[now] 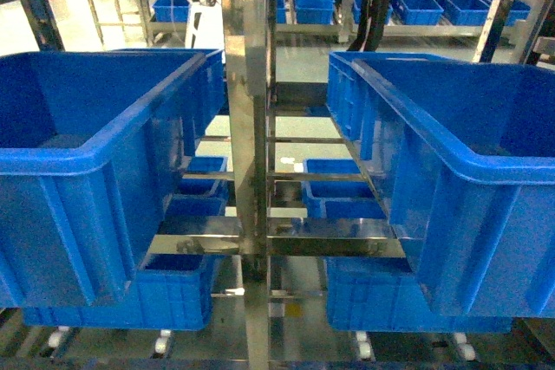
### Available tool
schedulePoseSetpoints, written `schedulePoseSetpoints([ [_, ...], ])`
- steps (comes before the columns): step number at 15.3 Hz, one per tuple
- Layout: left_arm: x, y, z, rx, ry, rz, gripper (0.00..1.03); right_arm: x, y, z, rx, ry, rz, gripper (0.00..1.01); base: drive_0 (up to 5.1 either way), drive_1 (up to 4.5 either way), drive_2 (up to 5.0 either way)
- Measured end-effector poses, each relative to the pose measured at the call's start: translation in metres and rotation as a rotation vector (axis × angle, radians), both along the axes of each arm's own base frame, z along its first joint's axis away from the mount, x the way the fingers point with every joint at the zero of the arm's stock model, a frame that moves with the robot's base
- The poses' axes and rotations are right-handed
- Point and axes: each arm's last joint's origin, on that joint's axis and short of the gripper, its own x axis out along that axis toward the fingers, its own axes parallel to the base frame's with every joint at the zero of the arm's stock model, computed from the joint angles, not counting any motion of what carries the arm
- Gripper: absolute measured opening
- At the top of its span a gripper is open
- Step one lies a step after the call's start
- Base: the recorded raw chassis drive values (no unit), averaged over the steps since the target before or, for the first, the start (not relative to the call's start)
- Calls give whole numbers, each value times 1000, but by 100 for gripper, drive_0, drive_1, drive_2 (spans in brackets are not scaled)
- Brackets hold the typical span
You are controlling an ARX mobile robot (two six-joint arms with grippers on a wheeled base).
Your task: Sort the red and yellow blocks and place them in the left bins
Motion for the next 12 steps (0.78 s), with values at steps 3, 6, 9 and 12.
schedulePoseSetpoints([
  [3, 32, 6, -6, 55, 4, -9, 26, 0, 0, 0, 0, 0, 0, 98, 0, 0, 0],
  [6, 53, 12, -11, 83, 14, 9, 26, 0, 0, 0, 0, 0, 0, 98, 0, 0, 0],
  [9, 70, 13, -7, 99, -8, 23, 26, 0, 0, 0, 0, 0, 0, 98, 0, 0, 0],
  [12, 83, 8, -5, 118, -31, 17, 26, 0, 0, 0, 0, 0, 0, 98, 0, 0, 0],
])
